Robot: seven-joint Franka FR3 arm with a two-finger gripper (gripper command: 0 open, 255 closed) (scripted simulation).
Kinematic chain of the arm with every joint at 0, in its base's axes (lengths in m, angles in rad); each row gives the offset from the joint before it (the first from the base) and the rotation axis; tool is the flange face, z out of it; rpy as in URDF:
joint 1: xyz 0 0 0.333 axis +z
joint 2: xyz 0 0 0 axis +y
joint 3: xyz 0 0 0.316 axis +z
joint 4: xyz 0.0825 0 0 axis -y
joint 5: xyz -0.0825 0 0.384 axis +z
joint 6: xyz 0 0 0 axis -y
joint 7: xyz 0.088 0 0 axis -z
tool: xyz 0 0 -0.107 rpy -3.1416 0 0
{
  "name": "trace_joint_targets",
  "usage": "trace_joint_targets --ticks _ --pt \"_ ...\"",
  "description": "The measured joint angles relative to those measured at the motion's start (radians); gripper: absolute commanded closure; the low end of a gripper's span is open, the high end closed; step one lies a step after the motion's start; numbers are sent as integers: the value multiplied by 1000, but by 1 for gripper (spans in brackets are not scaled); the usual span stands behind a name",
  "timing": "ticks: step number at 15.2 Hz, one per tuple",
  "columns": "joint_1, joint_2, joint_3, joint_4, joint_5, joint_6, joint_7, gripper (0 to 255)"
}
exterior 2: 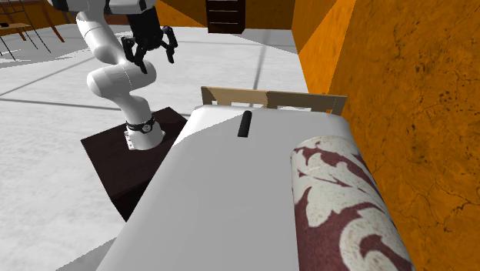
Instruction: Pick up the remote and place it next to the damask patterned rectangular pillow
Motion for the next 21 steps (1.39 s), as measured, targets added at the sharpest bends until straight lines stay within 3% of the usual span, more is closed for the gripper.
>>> trace_joint_targets --ticks 4,10,16,21 --pt "-7 -8 49 -38 44 30 87 0" --pt "-22 33 200 -126 177 169 335 0" --pt "-42 156 362 -157 298 346 578 0" --pt "-77 303 492 -129 360 493 779 0"
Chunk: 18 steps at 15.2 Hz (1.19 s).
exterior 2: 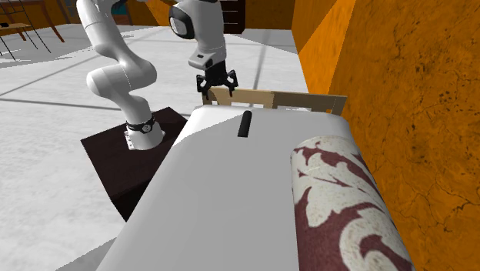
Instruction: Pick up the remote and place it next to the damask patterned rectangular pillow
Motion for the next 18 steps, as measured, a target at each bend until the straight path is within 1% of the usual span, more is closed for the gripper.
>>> trace_joint_targets --ticks 3,5,7,9,10,12,18 --pt "-27 108 83 20 15 105 125 0" --pt "-54 189 127 42 5 173 205 0" --pt "-80 292 185 79 -25 248 309 0" --pt "-105 394 224 117 -75 315 415 0" --pt "-109 425 236 129 -93 335 454 0" --pt "-109 465 248 129 -114 374 492 0" --pt "-101 549 264 105 -164 473 535 0"
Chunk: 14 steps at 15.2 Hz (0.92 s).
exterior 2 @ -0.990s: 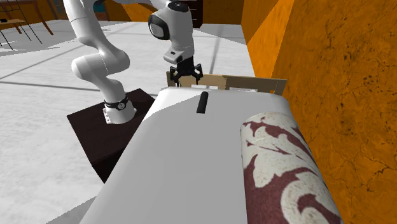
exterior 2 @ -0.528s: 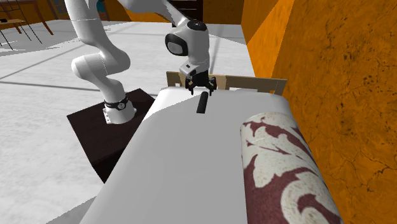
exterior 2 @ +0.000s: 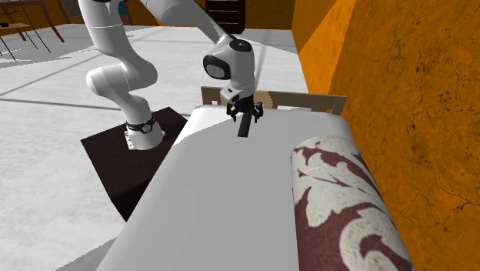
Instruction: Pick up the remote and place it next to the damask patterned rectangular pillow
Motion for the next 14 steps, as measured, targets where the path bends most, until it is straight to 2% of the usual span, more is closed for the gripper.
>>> trace_joint_targets --ticks 6,7,14 --pt "2 9 1 -1 -7 10 5 0" --pt "2 9 1 -1 -7 10 5 255" --pt "1 3 1 0 -5 4 4 255"
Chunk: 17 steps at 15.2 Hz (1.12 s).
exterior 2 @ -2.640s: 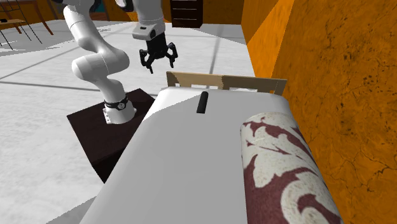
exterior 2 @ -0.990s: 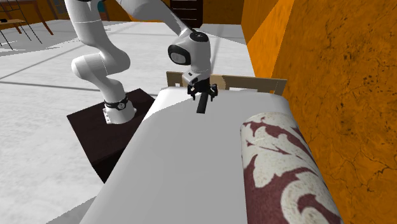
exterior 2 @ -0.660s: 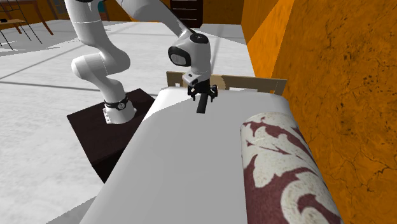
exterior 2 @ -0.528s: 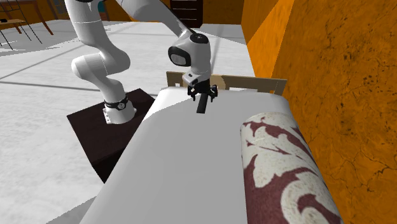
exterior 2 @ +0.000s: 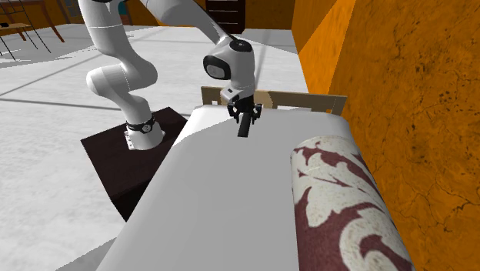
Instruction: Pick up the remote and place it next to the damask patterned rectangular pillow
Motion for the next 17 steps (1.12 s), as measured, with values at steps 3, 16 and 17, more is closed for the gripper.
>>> trace_joint_targets --ticks 3,16,17 --pt "0 2 0 1 -1 1 1 255" --pt "-5 -143 -21 61 81 -184 -38 255" --pt "-5 -152 -23 71 82 -202 -37 255"
